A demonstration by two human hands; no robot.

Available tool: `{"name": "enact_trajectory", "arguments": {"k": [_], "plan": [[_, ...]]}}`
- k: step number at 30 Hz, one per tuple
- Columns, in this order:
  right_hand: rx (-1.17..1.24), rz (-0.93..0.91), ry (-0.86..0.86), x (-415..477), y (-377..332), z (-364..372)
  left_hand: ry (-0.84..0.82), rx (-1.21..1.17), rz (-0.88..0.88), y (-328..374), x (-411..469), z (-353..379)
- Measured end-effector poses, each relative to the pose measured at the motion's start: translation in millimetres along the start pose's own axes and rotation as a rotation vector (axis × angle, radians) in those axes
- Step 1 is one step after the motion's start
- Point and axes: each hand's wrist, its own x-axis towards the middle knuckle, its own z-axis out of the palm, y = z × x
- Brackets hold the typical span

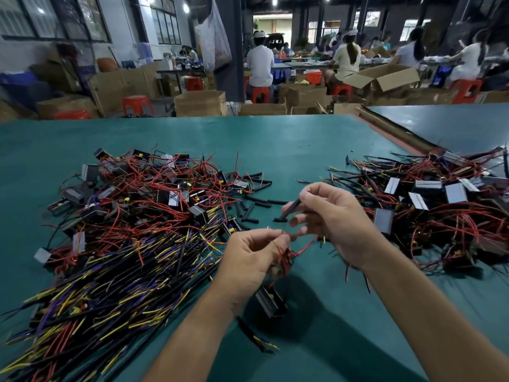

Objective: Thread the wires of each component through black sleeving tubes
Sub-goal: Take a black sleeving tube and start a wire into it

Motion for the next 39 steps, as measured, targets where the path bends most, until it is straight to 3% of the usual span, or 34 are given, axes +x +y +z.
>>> {"name": "enact_trajectory", "arguments": {"k": [6, 17, 28, 39], "plan": [[-0.05, -0.131, 0.097, -1.6, -1.8, 0.8, 0.043, 0.124, 0.09, -0.5, 0.4, -1.6], [-0.108, -0.275, 0.135, -3.9, -3.3, 1.7, 0.034, 0.084, 0.08, -0.7, 0.1, -2.1], [-0.172, -0.28, 0.071, -6.5, -2.0, 4.4, 0.02, 0.093, 0.073, -0.2, 0.1, -4.4], [-0.396, -0.314, 0.043, -2.3, 7.8, 2.8, -0.01, 0.046, 0.068, -5.5, 4.5, -4.4]]}}
